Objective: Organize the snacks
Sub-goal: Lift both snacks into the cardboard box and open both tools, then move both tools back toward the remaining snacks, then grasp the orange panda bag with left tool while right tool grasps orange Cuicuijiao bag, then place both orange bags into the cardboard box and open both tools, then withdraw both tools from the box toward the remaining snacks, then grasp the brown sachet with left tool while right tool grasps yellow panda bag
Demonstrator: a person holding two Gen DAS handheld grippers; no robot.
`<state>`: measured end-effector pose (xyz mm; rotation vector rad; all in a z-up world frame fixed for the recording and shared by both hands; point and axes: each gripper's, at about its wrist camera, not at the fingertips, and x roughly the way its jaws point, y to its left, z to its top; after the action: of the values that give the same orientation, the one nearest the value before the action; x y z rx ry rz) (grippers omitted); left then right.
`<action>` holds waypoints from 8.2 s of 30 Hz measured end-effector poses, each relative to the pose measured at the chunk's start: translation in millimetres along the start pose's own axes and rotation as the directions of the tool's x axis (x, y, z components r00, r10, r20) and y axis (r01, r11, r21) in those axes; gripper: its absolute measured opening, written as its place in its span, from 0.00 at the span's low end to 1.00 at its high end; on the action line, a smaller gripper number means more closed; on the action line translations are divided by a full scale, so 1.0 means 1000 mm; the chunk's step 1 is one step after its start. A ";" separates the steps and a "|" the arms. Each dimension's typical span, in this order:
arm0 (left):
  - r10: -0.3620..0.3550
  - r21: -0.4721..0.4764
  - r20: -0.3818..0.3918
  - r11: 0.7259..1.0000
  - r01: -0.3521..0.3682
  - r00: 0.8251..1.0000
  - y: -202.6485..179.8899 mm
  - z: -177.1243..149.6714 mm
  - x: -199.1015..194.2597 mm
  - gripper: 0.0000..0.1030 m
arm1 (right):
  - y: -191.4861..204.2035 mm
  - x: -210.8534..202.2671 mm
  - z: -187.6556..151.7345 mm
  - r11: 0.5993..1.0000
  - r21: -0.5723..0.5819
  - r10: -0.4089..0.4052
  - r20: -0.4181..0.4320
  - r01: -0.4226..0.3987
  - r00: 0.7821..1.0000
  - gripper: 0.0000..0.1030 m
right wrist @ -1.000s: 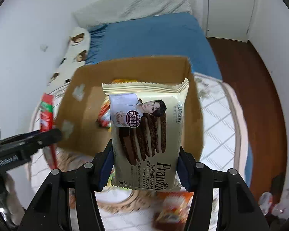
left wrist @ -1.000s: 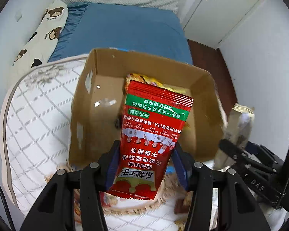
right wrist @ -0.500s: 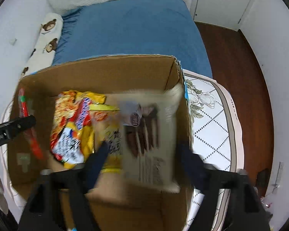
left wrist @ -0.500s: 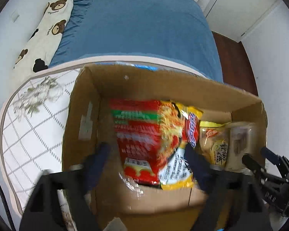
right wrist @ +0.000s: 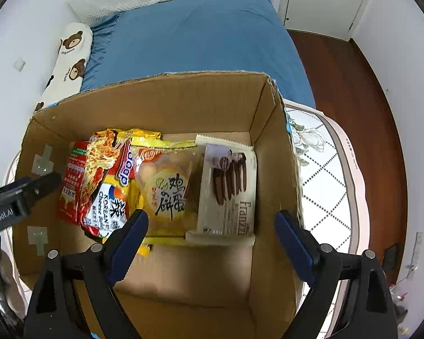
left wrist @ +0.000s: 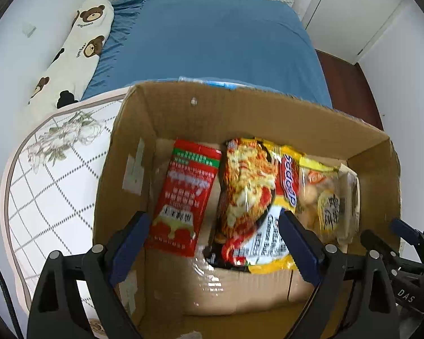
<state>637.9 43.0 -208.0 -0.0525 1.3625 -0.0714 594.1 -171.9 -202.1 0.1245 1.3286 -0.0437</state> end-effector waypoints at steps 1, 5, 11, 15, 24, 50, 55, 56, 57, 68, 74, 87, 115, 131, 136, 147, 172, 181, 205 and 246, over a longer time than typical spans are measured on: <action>-0.004 -0.001 0.006 1.000 0.004 1.000 0.000 -0.005 -0.003 0.91 | 0.000 -0.002 -0.004 1.000 0.001 -0.001 0.006 0.001 1.000 0.90; 0.003 0.000 0.049 1.000 -0.003 0.999 -0.002 -0.025 -0.018 0.91 | 0.002 -0.014 -0.023 1.000 0.003 0.004 0.037 -0.004 0.999 0.90; 0.030 0.020 0.144 0.999 -0.033 0.989 -0.005 -0.057 -0.053 0.91 | 0.010 -0.043 -0.050 1.000 -0.013 0.012 0.095 -0.010 0.995 0.90; 0.035 0.042 0.192 0.998 -0.044 0.981 -0.007 -0.077 -0.077 0.91 | 0.016 -0.067 -0.072 1.000 -0.025 0.019 0.140 -0.016 0.990 0.90; 0.038 0.059 0.317 0.996 -0.059 0.948 -0.007 -0.129 -0.131 0.91 | 0.031 -0.119 -0.122 0.998 -0.062 0.036 0.226 -0.023 0.973 0.90; 0.168 0.047 0.035 0.984 -0.169 0.985 0.078 -0.258 -0.051 0.91 | -0.042 -0.014 -0.242 0.986 0.164 0.036 -0.056 -0.027 0.998 0.90; 0.157 0.077 -0.092 0.986 -0.150 0.983 0.093 -0.269 -0.013 0.91 | -0.034 0.018 -0.239 0.989 0.147 0.026 -0.106 -0.010 0.994 0.80; 0.146 0.093 -0.120 0.986 -0.136 0.982 0.093 -0.271 -0.010 0.91 | -0.031 0.021 -0.240 0.990 0.139 0.025 -0.113 -0.009 0.993 0.75; 0.142 0.110 -0.140 0.986 -0.127 0.980 0.093 -0.273 -0.005 0.91 | -0.027 0.024 -0.241 0.991 0.134 0.033 -0.121 -0.016 0.992 0.63; 0.023 0.031 -0.260 0.999 -0.016 0.965 0.100 -0.292 0.032 0.85 | 0.031 0.031 -0.279 0.995 -0.019 0.093 -0.216 -0.099 0.972 0.57; -0.073 -0.036 -0.296 0.997 0.066 0.953 0.087 -0.302 0.040 0.85 | 0.056 0.037 -0.296 0.989 -0.091 0.090 -0.269 -0.118 0.959 0.59; -0.046 -0.042 -0.218 0.998 0.038 0.975 0.083 -0.327 0.022 0.54 | 0.058 0.034 -0.323 0.991 -0.061 0.104 -0.211 -0.120 0.972 0.50; -0.287 -0.015 -0.056 0.958 0.286 0.956 -0.037 -0.085 -0.092 0.54 | 0.019 -0.135 -0.106 0.983 -0.018 0.181 0.152 -0.181 0.972 0.50; -0.227 -0.044 -0.228 0.974 0.223 0.947 -0.073 -0.037 0.007 0.90 | 0.001 -0.028 -0.065 0.994 0.025 0.106 -0.056 -0.104 0.993 0.89; -0.155 -0.034 -0.176 0.988 0.151 0.972 -0.066 -0.042 0.003 0.90 | 0.003 -0.020 -0.069 0.996 0.022 0.092 -0.077 -0.091 0.993 0.94; -0.079 0.004 -0.037 0.997 0.079 0.996 -0.048 -0.061 -0.035 0.90 | 0.000 -0.047 -0.081 0.999 0.026 0.041 -0.005 -0.041 0.999 0.95; -0.010 0.107 0.358 0.994 -0.031 0.934 -0.036 -0.181 -0.184 0.90 | 0.018 -0.195 -0.182 0.998 -0.030 0.056 0.337 -0.048 0.940 0.95; -0.031 0.129 0.359 0.991 -0.016 0.933 -0.034 -0.228 -0.196 0.90 | 0.002 -0.205 -0.237 0.991 0.035 0.116 0.298 -0.132 0.947 0.95; 0.119 0.729 0.185 0.649 -0.218 0.975 -0.156 -0.341 -0.028 0.90 | -0.076 -0.009 -0.412 0.980 0.193 0.076 -0.202 -0.036 0.976 0.54; -0.127 -0.024 -0.337 0.992 0.126 0.933 0.007 -0.309 0.044 0.60 | 0.015 0.025 -0.330 0.983 -0.020 0.171 -0.218 -0.180 0.961 0.53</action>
<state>344.9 47.4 -315.2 -0.1350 1.7025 -0.1948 283.2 -118.3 -303.1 0.2179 1.5295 0.1510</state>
